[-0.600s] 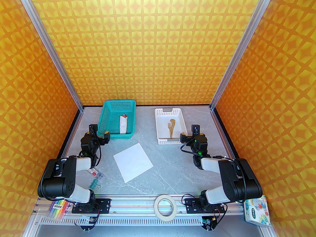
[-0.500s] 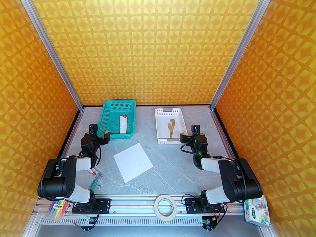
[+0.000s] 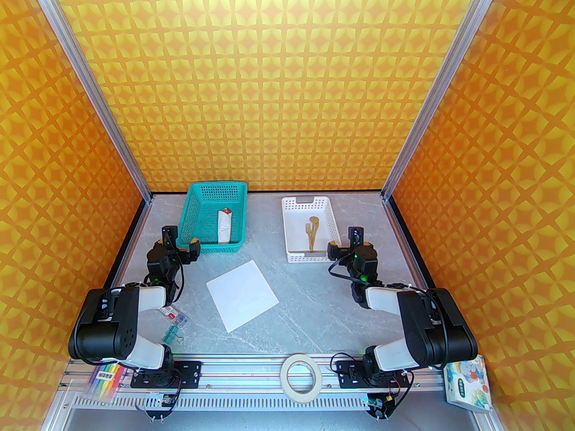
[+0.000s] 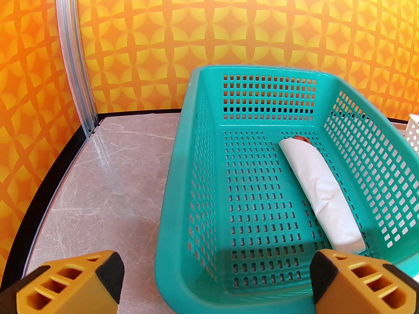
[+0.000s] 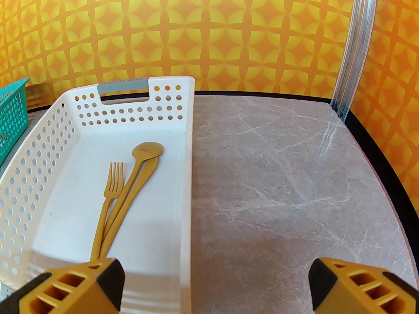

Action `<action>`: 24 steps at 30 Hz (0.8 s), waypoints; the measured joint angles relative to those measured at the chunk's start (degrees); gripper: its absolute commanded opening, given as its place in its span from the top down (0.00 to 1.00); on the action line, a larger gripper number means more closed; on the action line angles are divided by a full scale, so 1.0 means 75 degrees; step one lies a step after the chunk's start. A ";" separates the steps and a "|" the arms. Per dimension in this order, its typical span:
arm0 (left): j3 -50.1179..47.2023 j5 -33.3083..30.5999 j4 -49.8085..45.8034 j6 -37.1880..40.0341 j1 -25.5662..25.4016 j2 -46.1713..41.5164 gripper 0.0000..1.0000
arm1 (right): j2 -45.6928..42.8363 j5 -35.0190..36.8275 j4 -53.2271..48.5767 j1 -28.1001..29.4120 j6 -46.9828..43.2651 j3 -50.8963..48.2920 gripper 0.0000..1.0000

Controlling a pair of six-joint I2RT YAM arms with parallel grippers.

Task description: Place the utensils on the paper napkin and roll it up

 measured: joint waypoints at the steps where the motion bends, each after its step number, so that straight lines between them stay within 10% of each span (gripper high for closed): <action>1: 0.0000 0.0000 0.0000 0.0000 0.0000 0.0000 0.01 | 0.0000 0.0000 0.0000 0.0000 0.0000 0.0000 0.01; 16: -0.0111 0.0000 0.0061 -0.0003 0.0000 -0.0082 0.01 | -0.0023 0.0184 0.0096 0.0000 0.0006 -0.0102 0.01; 24: -0.0481 0.0000 -0.1472 -0.0009 -0.0003 -0.2579 0.01 | -0.1676 0.0542 -0.0889 0.0000 0.0122 -0.0251 0.01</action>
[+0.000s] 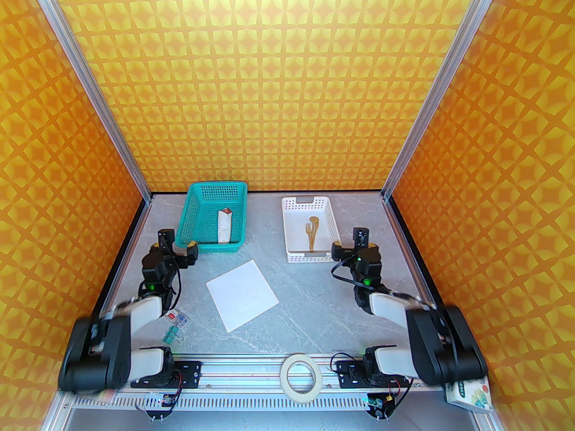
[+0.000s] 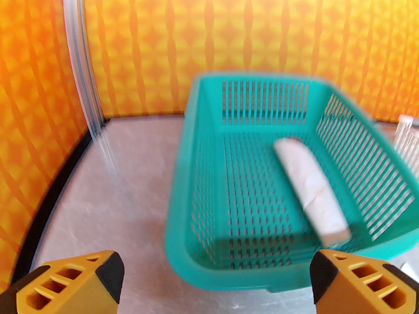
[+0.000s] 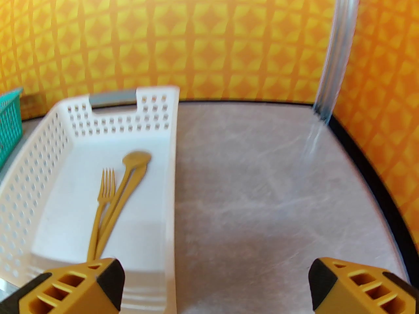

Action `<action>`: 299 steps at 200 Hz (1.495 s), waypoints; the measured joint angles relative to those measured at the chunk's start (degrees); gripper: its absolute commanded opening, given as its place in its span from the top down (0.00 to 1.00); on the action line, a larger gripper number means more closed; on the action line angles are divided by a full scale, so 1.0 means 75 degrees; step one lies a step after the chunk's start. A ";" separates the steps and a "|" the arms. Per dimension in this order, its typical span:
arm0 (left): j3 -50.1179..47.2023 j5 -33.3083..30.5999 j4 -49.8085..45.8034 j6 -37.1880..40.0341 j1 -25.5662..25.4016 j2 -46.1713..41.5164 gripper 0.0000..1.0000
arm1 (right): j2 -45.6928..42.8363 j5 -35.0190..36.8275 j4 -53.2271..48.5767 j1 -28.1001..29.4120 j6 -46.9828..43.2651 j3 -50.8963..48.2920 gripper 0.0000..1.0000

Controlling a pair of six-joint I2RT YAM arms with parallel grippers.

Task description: Place the utensils on the paper napkin and roll it up

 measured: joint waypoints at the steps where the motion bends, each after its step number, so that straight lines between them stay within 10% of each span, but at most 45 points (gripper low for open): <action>1: 0.0000 0.0000 0.0000 0.0000 0.0000 0.0000 0.01 | -0.0041 0.0009 -0.0023 0.0000 0.0006 0.0000 0.01; 93: 0.2215 0.0373 -0.5085 -0.1638 -0.0647 -0.2267 0.01 | -0.3503 -0.1495 -0.5627 0.0000 0.1690 0.2043 0.01; 169: 0.2279 0.1734 -0.8090 -0.2943 -0.1644 -0.1716 0.44 | -0.3512 -0.4013 -0.7979 0.1043 0.3614 0.2862 0.08; 250: 0.1416 0.2830 -0.7600 -0.4229 -0.1603 -0.0574 0.66 | -0.0679 -0.2818 -0.8134 0.5053 0.4558 0.3156 0.17; 299: 0.1507 0.3270 -0.7248 -0.4284 -0.1239 0.0697 0.75 | 0.1853 -0.2186 -0.7903 0.6274 0.4829 0.4351 0.43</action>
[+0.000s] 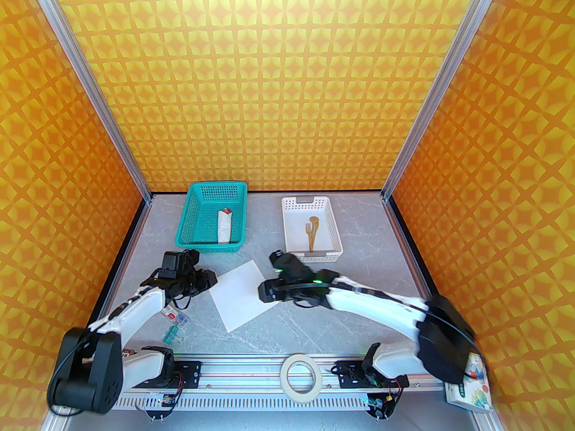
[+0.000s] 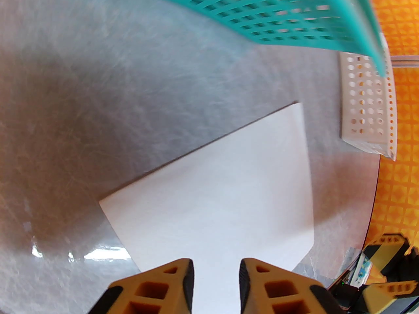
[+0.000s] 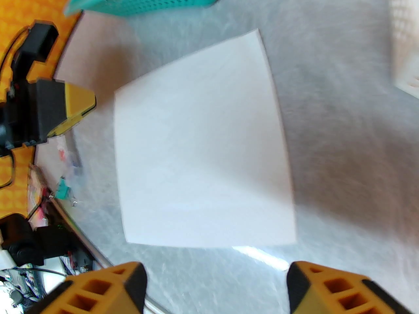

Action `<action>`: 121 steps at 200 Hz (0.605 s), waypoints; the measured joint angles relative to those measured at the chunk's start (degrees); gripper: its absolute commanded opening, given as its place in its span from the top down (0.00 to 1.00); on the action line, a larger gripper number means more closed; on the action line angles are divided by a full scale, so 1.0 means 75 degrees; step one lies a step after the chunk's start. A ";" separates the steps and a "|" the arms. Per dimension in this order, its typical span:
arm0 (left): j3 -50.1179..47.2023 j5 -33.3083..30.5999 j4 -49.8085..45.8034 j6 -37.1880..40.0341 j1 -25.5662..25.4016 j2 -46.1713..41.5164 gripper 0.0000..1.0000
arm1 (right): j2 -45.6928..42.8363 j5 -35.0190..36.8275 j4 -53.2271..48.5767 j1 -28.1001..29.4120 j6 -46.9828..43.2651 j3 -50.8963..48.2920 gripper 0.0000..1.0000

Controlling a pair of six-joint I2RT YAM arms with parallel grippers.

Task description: Place the utensils on the paper napkin and roll it up

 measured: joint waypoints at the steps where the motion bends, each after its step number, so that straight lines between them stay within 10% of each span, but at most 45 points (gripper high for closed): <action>1: 0.0000 0.0000 0.0000 0.0000 0.0000 0.0000 0.75 | 0.0000 0.0000 0.0000 0.0000 0.0000 0.0000 0.43; 121: 0.0239 0.0149 0.0557 0.0090 0.0041 0.1504 0.79 | 0.1865 0.0396 -0.0122 0.0111 0.0035 0.0525 0.84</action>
